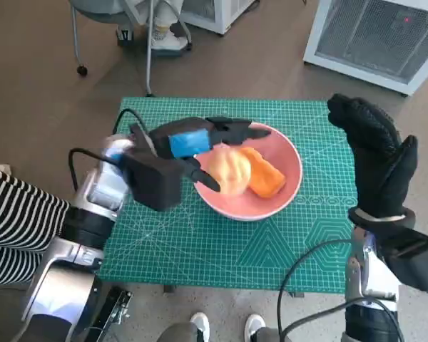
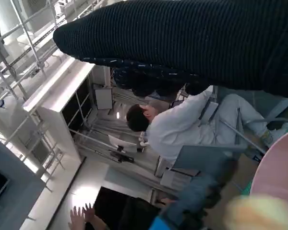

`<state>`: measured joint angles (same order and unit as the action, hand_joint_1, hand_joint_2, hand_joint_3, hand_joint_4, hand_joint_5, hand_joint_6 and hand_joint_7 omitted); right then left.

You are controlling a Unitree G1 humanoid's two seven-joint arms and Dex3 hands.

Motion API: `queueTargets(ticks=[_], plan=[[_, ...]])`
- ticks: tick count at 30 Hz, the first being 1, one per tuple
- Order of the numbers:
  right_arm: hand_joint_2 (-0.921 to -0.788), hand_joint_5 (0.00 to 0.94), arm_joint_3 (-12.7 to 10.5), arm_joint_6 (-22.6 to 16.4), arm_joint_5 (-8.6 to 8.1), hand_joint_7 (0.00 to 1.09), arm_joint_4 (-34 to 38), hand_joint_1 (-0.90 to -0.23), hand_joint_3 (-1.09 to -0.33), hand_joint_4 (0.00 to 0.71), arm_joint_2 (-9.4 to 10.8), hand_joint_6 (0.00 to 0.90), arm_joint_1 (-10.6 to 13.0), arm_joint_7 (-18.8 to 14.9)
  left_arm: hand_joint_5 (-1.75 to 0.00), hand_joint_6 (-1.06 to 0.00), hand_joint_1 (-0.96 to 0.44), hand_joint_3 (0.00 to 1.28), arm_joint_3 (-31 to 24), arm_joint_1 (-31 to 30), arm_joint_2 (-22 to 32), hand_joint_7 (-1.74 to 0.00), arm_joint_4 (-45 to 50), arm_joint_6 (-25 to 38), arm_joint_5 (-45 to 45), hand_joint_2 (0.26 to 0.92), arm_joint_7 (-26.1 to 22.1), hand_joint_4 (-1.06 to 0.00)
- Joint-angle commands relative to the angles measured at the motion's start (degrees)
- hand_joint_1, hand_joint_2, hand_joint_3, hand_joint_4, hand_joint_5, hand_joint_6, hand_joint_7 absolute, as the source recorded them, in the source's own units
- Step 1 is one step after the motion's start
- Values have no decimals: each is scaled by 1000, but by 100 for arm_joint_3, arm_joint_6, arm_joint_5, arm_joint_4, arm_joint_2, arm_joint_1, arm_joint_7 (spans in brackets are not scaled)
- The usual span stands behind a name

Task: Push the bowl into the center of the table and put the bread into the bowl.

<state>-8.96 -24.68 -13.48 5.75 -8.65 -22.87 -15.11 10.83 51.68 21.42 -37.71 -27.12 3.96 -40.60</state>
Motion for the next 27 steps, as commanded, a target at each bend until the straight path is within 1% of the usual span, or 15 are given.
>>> queueTargets(ticks=[1,2,5,9,14,18,21,25,26,27], plan=[[-921,0,-1,172,12,377,-46,-684,-718,193,-41,120,-108,57,1,-10,-777,191,-572,87,-342,-4,-289,-80,-908,917,-224,0],[-921,1,-2,186,13,377,-60,-683,-718,193,-46,120,-130,58,1,-16,-802,249,-682,76,-415,-7,-337,-106,-1069,918,-247,1],[-921,1,-5,216,27,378,-89,-682,-718,194,-67,120,-209,64,1,-26,-838,335,-1068,-2,-714,-12,-354,-49,-1654,920,-268,1],[-921,1,-3,254,79,379,-131,-686,-718,194,-90,120,-319,87,1,-38,-832,384,-1370,-249,-1101,-18,-67,-7,-2161,921,-137,1],[-921,1,1,303,102,381,-150,-697,-717,195,-105,122,-448,106,1,-56,-779,427,-1553,-550,-1511,-31,451,155,-2580,921,56,1],[-921,2,7,368,85,380,-132,-702,-716,197,-101,120,-565,118,1,-65,-745,452,-1620,-761,-1746,-43,843,183,-2676,921,301,1],[-921,2,6,450,20,379,-103,-710,-715,198,-87,119,-668,101,-3,-76,-733,464,-1638,-897,-1852,-56,1008,56,-2564,921,511,-7],[-921,2,12,565,-30,379,-130,-728,-692,197,-62,120,-736,101,-10,-85,-729,471,-1628,-1019,-1913,-75,1102,-66,-2428,921,692,-19],[-921,1,11,586,-38,379,-136,-733,-685,197,-59,120,-745,99,-12,-54,-730,470,-1624,-1033,-1917,-151,1108,-82,-2400,921,718,-19],[-921,1,11,605,-46,379,-141,-735,-683,196,-52,120,-752,97,-12,-43,-730,470,-1626,-1044,-1918,-180,1100,-95,-2387,921,724,-20]])
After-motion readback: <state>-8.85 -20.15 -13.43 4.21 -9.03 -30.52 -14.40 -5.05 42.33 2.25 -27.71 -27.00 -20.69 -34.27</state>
